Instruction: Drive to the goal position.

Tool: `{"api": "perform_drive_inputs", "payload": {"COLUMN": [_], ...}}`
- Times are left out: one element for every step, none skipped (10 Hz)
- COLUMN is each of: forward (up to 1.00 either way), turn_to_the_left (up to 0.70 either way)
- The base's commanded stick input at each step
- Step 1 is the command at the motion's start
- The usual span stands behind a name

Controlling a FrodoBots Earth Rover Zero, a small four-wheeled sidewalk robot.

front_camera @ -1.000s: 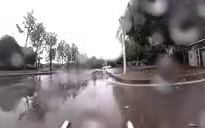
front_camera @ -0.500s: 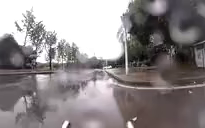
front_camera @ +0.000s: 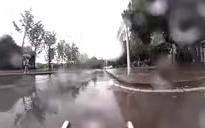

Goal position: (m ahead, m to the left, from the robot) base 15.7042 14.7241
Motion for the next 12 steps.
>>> {"api": "perform_drive_inputs", "payload": {"forward": [0.7,0.7,0.7,0.7,0.7,0.7,0.7,0.7,0.7,0.7,0.7,0.7], "turn_to_the_left": [0.0,0.0,0.0,0.0,0.0,0.0,0.0,0.0,0.0,0.0,0.0,0.0]}}
